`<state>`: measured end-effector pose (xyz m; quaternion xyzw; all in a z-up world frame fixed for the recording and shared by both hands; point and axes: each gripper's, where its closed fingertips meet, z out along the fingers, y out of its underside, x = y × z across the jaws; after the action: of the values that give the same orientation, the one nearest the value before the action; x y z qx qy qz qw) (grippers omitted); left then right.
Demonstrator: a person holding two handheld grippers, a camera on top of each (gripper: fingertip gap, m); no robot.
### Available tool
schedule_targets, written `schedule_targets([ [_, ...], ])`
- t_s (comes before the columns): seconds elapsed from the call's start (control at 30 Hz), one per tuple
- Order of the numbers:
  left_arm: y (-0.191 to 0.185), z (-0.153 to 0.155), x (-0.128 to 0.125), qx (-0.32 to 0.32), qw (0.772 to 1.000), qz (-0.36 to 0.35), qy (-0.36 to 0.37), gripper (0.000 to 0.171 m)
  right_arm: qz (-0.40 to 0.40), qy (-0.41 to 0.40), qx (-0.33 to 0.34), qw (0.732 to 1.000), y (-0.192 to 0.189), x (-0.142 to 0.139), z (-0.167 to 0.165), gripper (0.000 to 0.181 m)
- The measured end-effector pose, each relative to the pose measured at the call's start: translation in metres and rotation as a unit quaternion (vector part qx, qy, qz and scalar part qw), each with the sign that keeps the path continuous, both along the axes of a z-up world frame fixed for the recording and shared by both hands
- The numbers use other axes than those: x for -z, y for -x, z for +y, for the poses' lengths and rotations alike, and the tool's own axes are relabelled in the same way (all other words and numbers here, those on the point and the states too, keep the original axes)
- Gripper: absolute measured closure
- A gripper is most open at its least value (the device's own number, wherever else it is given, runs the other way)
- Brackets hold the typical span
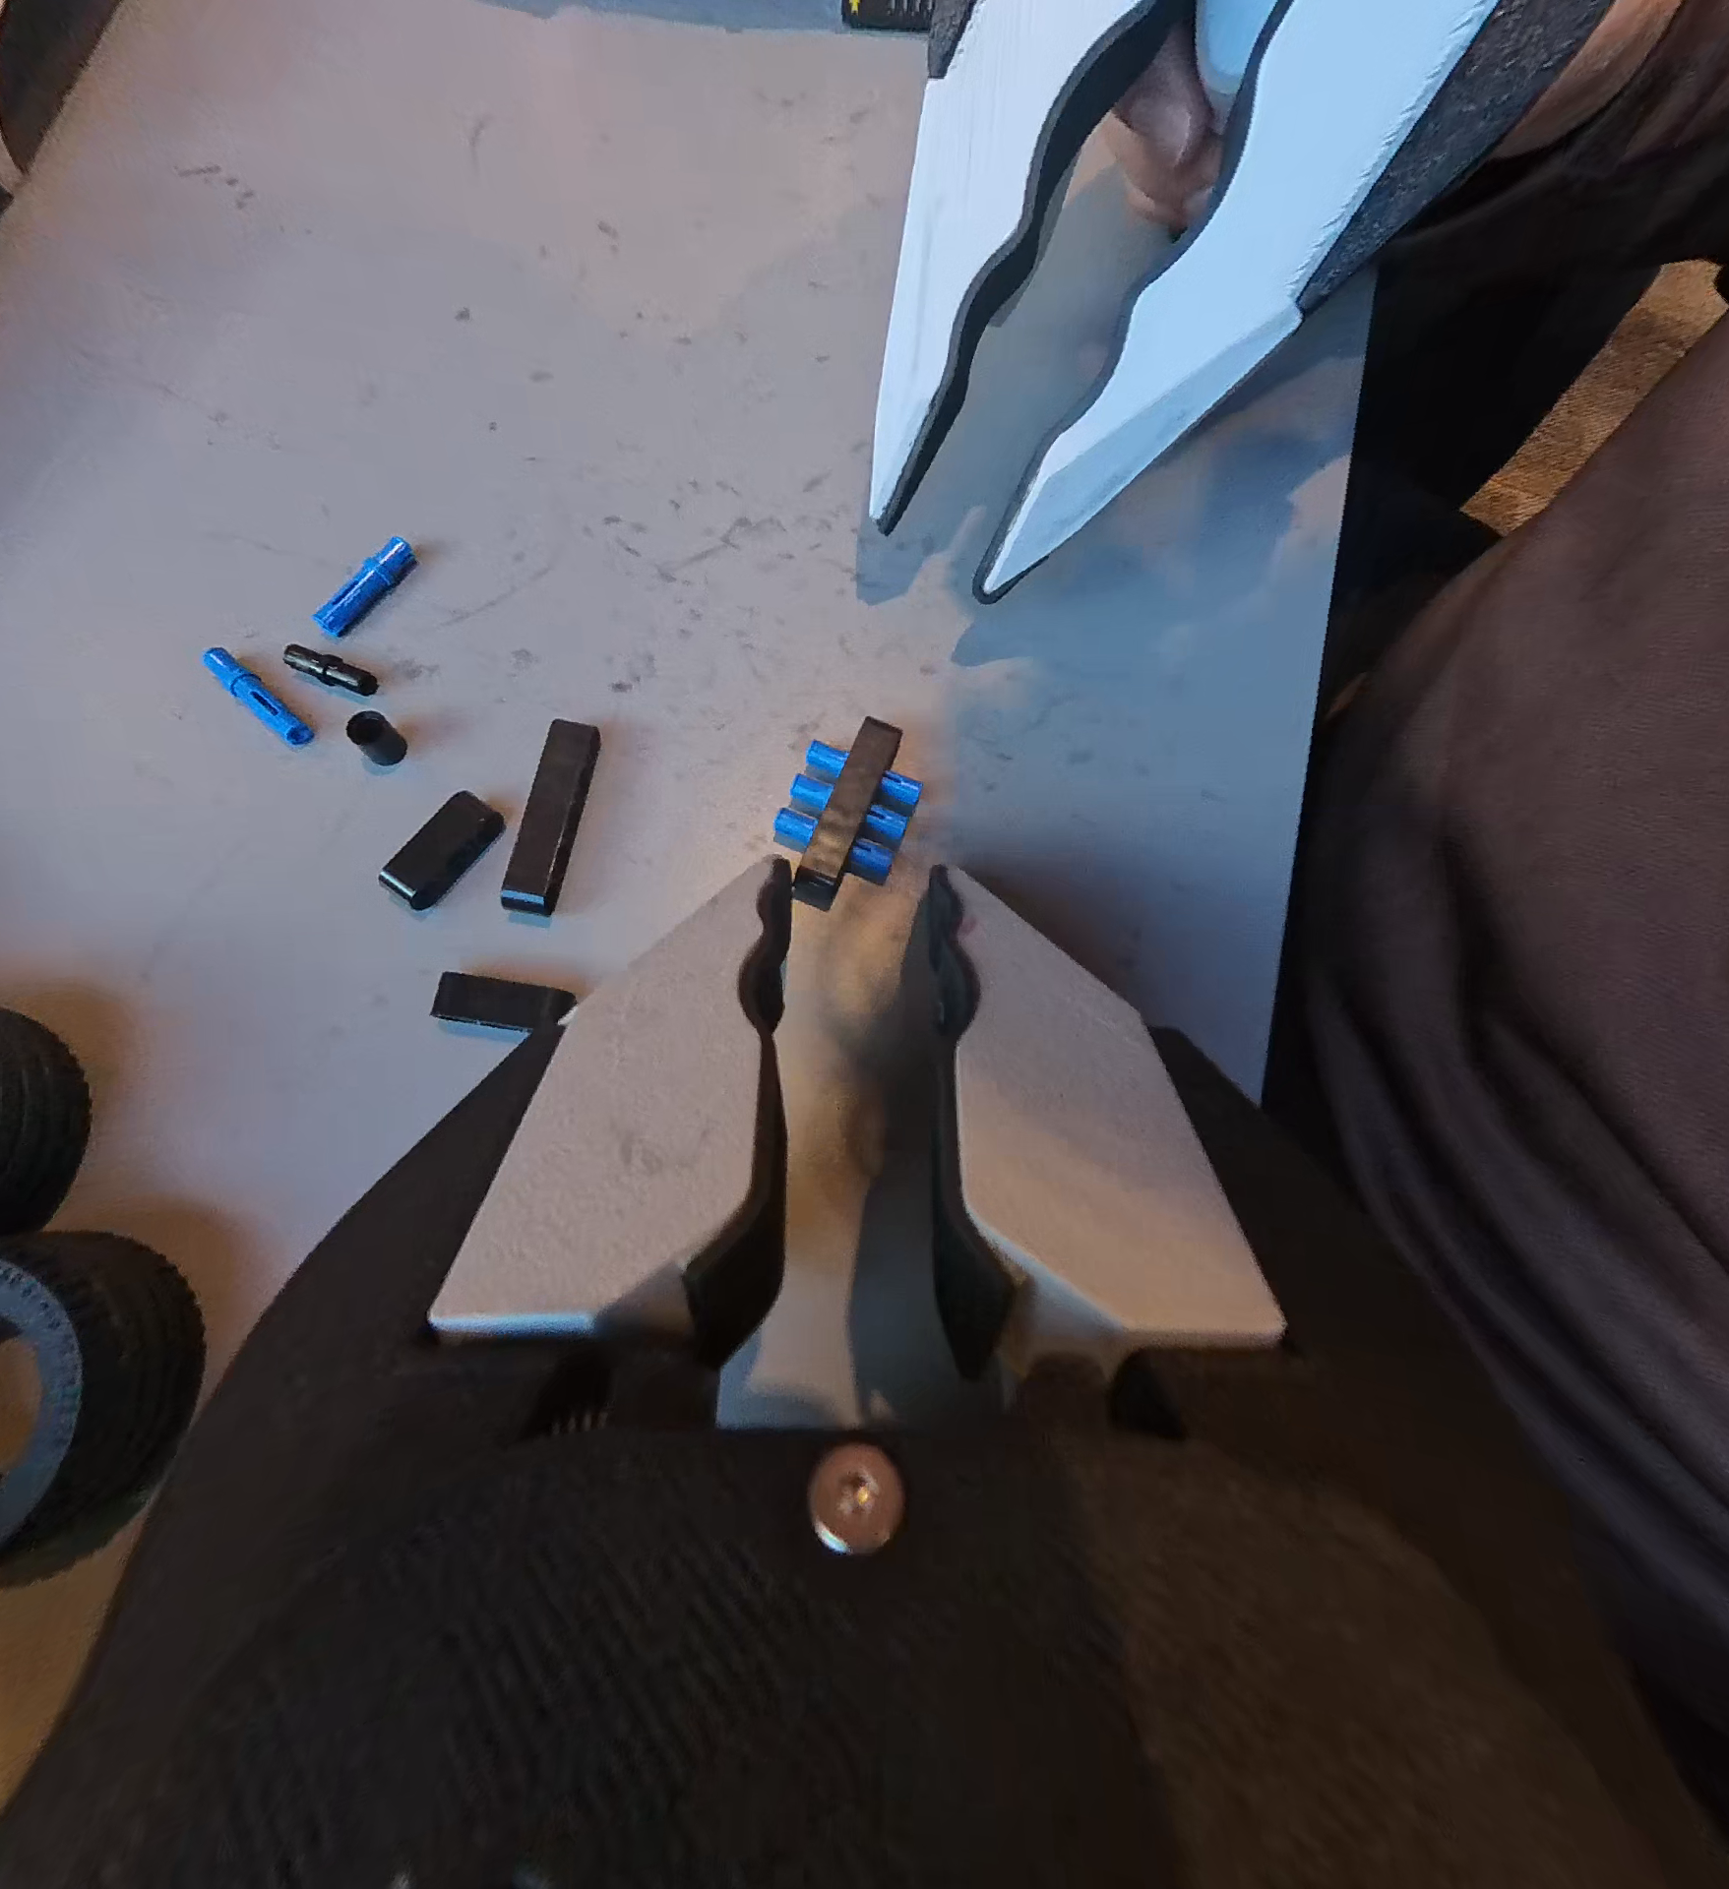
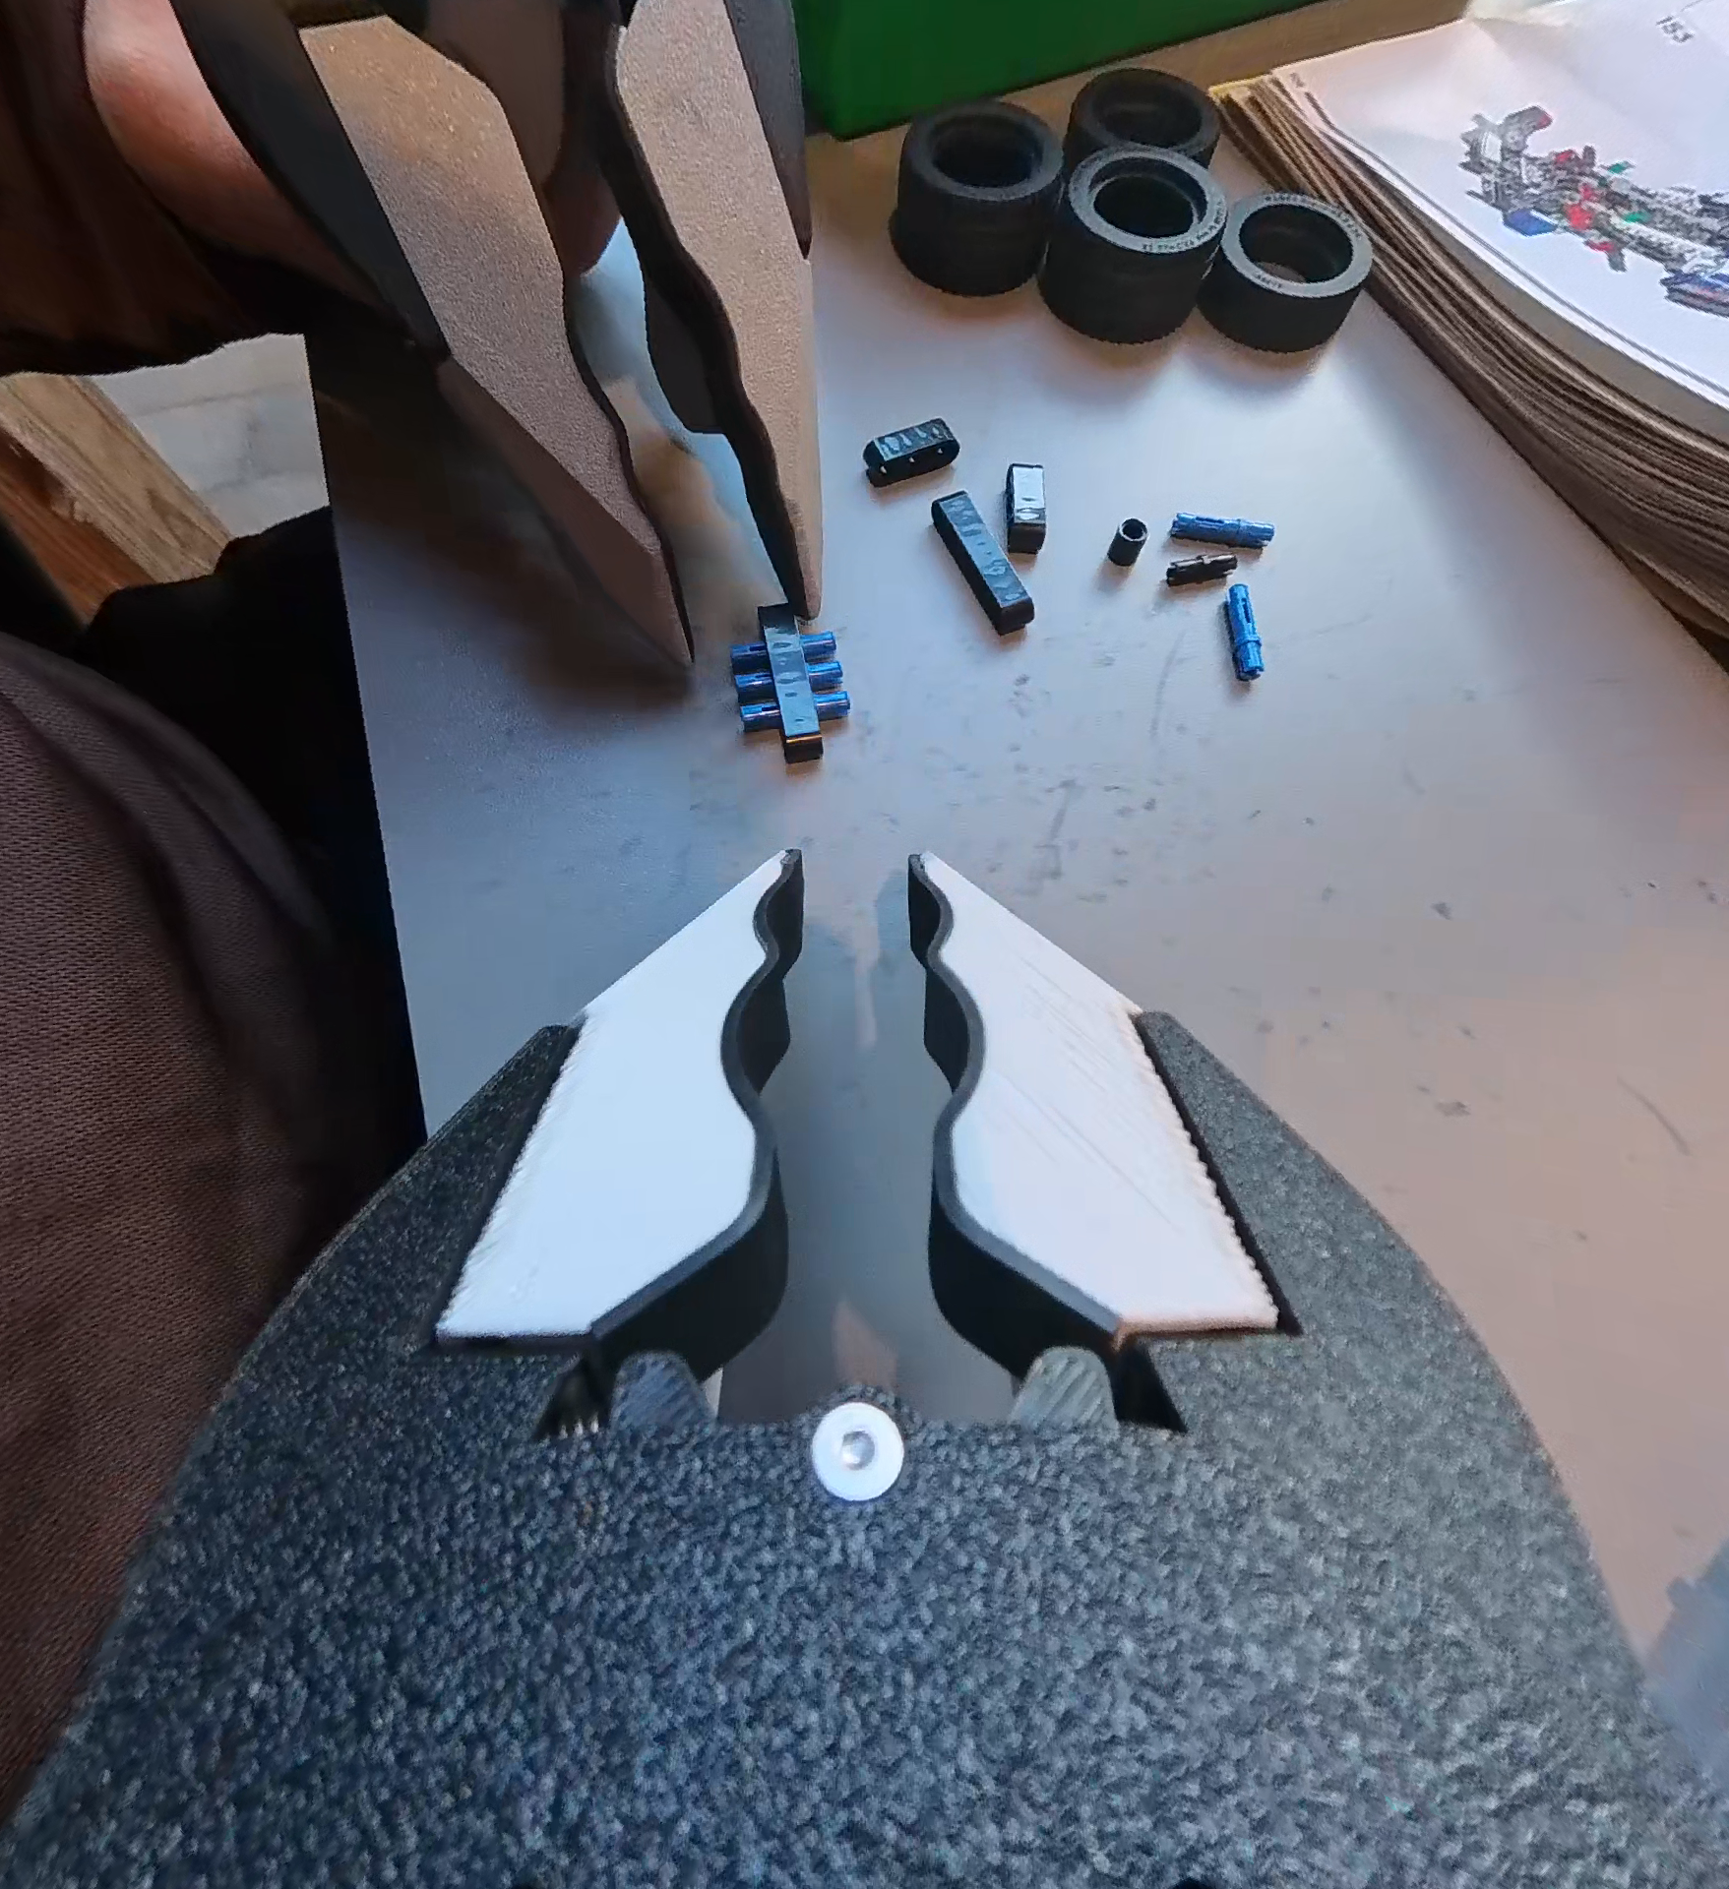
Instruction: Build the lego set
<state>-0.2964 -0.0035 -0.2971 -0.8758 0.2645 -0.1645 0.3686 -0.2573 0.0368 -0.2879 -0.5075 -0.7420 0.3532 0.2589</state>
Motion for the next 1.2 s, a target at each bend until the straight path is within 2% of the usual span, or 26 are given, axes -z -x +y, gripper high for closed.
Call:
schedule_targets([
  [0.57, -0.002, -0.001, -0.001, 0.009, 1.000, 0.003, -0.007, 0.151, -0.003, 0.016, 0.003, 1.000, 0.001, 0.000, 0.001, 0.161],
  [0.87, 0.001, 0.003, -0.002, -0.004, 1.000, 0.007, -0.015, 0.156, 0.007, 0.059, 0.007, 0.998, 0.002, -0.008, 0.003, 0.161],
  [1.2, 0.010, 0.013, -0.002, -0.025, 1.000, 0.010, -0.014, 0.160, 0.100, 0.108, 0.031, 0.989, 0.011, -0.040, 0.019, 0.164],
])
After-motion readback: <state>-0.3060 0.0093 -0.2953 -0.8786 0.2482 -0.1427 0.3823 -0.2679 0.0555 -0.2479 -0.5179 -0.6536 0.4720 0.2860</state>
